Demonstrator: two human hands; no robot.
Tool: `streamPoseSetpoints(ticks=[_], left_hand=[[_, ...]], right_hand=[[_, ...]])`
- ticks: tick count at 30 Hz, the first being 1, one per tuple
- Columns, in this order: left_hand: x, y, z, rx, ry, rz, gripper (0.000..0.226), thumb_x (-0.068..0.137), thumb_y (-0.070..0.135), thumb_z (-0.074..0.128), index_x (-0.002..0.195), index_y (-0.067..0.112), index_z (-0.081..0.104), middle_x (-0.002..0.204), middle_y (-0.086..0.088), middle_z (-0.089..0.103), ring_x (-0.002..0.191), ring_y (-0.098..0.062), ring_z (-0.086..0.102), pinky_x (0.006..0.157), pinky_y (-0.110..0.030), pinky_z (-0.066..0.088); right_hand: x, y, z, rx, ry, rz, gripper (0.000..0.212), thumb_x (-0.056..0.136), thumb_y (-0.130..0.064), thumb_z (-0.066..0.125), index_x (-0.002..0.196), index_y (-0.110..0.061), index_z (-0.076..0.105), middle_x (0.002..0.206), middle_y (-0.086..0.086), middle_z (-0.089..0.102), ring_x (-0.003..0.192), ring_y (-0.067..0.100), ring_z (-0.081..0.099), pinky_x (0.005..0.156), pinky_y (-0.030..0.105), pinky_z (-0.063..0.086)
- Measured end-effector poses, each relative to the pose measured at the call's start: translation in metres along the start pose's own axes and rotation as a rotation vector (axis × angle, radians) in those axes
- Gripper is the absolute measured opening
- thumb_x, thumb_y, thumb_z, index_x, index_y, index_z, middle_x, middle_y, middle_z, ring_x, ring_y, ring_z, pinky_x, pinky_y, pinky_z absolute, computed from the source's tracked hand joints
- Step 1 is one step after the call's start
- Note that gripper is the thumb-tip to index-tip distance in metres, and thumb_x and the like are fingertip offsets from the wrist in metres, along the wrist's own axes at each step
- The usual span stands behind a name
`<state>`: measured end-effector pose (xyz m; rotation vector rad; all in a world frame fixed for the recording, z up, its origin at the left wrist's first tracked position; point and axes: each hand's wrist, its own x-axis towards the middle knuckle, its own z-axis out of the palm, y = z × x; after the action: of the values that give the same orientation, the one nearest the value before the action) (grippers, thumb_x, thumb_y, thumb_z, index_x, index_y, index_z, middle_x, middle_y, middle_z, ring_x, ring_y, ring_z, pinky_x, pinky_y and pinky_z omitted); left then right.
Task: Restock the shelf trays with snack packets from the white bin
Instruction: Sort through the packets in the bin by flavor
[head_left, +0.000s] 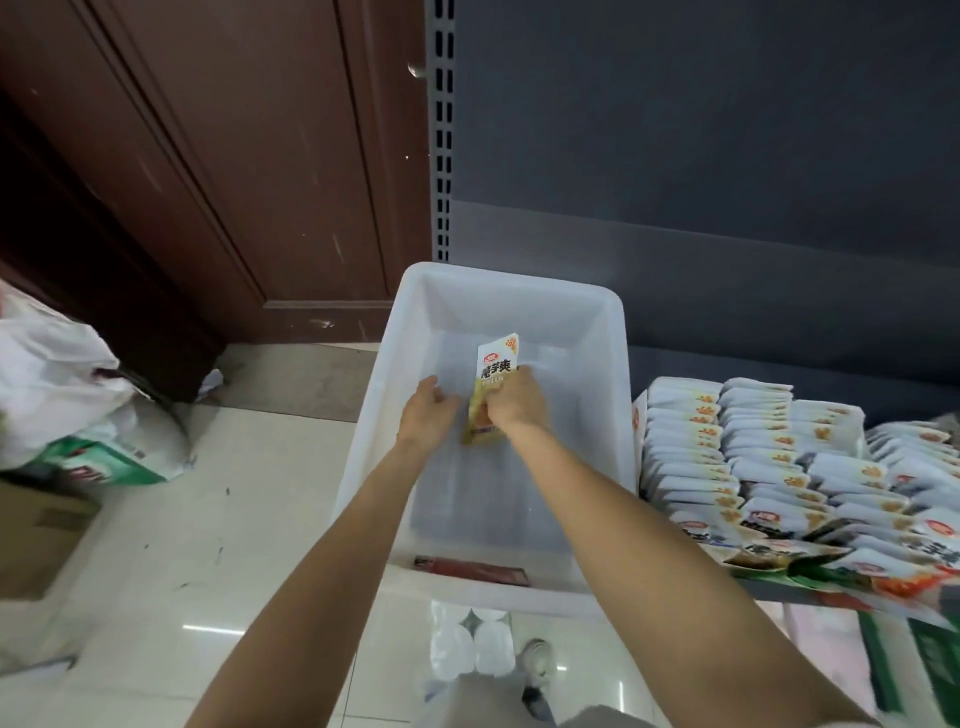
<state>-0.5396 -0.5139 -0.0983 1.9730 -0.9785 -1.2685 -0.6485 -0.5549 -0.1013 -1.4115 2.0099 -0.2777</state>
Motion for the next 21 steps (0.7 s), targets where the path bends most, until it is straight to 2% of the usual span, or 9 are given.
streamPoseSetpoints(ticks=[2, 5, 7, 9, 10, 12, 16, 19, 21], left_hand=[[-0.011, 0.009, -0.003, -0.166, -0.057, 0.000, 0.056, 0.087, 0.018, 0.060, 0.139, 0.016, 0.040, 0.131, -0.006, 0.054, 0.120, -0.021, 0.051, 0.102, -0.030, 0.039], [-0.043, 0.027, -0.015, -0.295, -0.159, 0.204, 0.023, 0.082, 0.014, 0.068, 0.104, 0.019, 0.064, 0.101, -0.006, 0.069, 0.098, -0.023, 0.064, 0.088, -0.035, 0.050], [-0.068, 0.040, -0.023, -0.336, -0.197, 0.341, 0.020, 0.085, 0.011, 0.066, 0.105, 0.009, 0.065, 0.099, -0.010, 0.070, 0.091, -0.021, 0.067, 0.079, -0.031, 0.053], [-0.089, 0.051, -0.030, -0.333, -0.243, 0.447, 0.022, 0.084, 0.007, 0.066, 0.106, 0.007, 0.064, 0.096, -0.008, 0.071, 0.085, -0.016, 0.069, 0.073, -0.024, 0.054], [-0.100, 0.057, -0.029, -0.290, -0.286, 0.499, 0.020, 0.083, 0.006, 0.066, 0.103, 0.009, 0.064, 0.092, -0.004, 0.072, 0.082, -0.013, 0.069, 0.071, -0.021, 0.054], [-0.121, 0.068, -0.022, -0.166, -0.382, 0.584, 0.020, 0.081, 0.007, 0.069, 0.098, 0.017, 0.065, 0.085, 0.005, 0.073, 0.079, -0.009, 0.069, 0.071, -0.020, 0.054], [-0.151, 0.082, 0.005, 0.079, -0.503, 0.744, 0.020, 0.082, 0.020, 0.071, 0.100, 0.023, 0.066, 0.094, 0.007, 0.072, 0.086, -0.008, 0.068, 0.077, -0.029, 0.056], [-0.165, 0.090, 0.034, 0.292, -0.480, 0.994, 0.021, 0.082, 0.031, 0.068, 0.102, 0.025, 0.069, 0.095, 0.012, 0.071, 0.080, 0.000, 0.062, 0.073, -0.028, 0.053], [-0.173, 0.094, 0.056, 0.414, -0.483, 1.166, 0.026, 0.082, 0.034, 0.065, 0.105, 0.024, 0.070, 0.098, 0.011, 0.071, 0.078, -0.002, 0.061, 0.069, -0.027, 0.051]], right_hand=[[-0.016, -0.008, -0.011, 0.172, 0.064, -0.019, 0.030, 0.096, -0.018, 0.045, 0.123, -0.007, 0.047, 0.123, 0.014, 0.059, 0.114, 0.031, 0.055, 0.087, 0.036, 0.044], [-0.046, -0.012, -0.037, 0.547, 0.072, -0.067, 0.014, 0.093, -0.014, 0.050, 0.107, -0.016, 0.054, 0.112, 0.012, 0.066, 0.100, 0.026, 0.062, 0.084, 0.034, 0.048], [-0.070, -0.005, -0.065, 0.750, 0.057, -0.127, 0.016, 0.090, -0.011, 0.056, 0.094, -0.025, 0.050, 0.103, 0.009, 0.068, 0.091, 0.019, 0.065, 0.082, 0.034, 0.052], [-0.096, 0.004, -0.096, 0.847, 0.065, -0.238, 0.027, 0.088, -0.010, 0.061, 0.100, -0.028, 0.045, 0.093, 0.003, 0.068, 0.077, 0.006, 0.064, 0.069, 0.021, 0.049], [-0.110, 0.012, -0.114, 0.873, 0.103, -0.292, 0.035, 0.088, -0.011, 0.064, 0.109, -0.028, 0.042, 0.093, 0.001, 0.067, 0.073, 0.002, 0.062, 0.065, 0.018, 0.045], [-0.135, 0.035, -0.150, 0.869, 0.176, -0.378, 0.049, 0.085, -0.012, 0.068, 0.120, -0.030, 0.038, 0.101, 0.001, 0.067, 0.078, 0.005, 0.063, 0.061, 0.020, 0.047], [-0.172, 0.096, -0.210, 0.760, 0.082, -0.383, 0.030, 0.079, -0.010, 0.072, 0.106, -0.014, 0.059, 0.093, -0.006, 0.073, 0.078, 0.010, 0.068, 0.051, 0.021, 0.050], [-0.197, 0.136, -0.235, 0.764, 0.113, -0.376, 0.028, 0.071, -0.017, 0.073, 0.098, -0.021, 0.066, 0.091, -0.009, 0.073, 0.076, 0.009, 0.069, 0.056, 0.022, 0.054], [-0.211, 0.158, -0.242, 0.745, 0.190, -0.370, 0.026, 0.072, -0.014, 0.073, 0.096, -0.022, 0.066, 0.090, -0.010, 0.071, 0.075, 0.007, 0.067, 0.059, 0.022, 0.055]])
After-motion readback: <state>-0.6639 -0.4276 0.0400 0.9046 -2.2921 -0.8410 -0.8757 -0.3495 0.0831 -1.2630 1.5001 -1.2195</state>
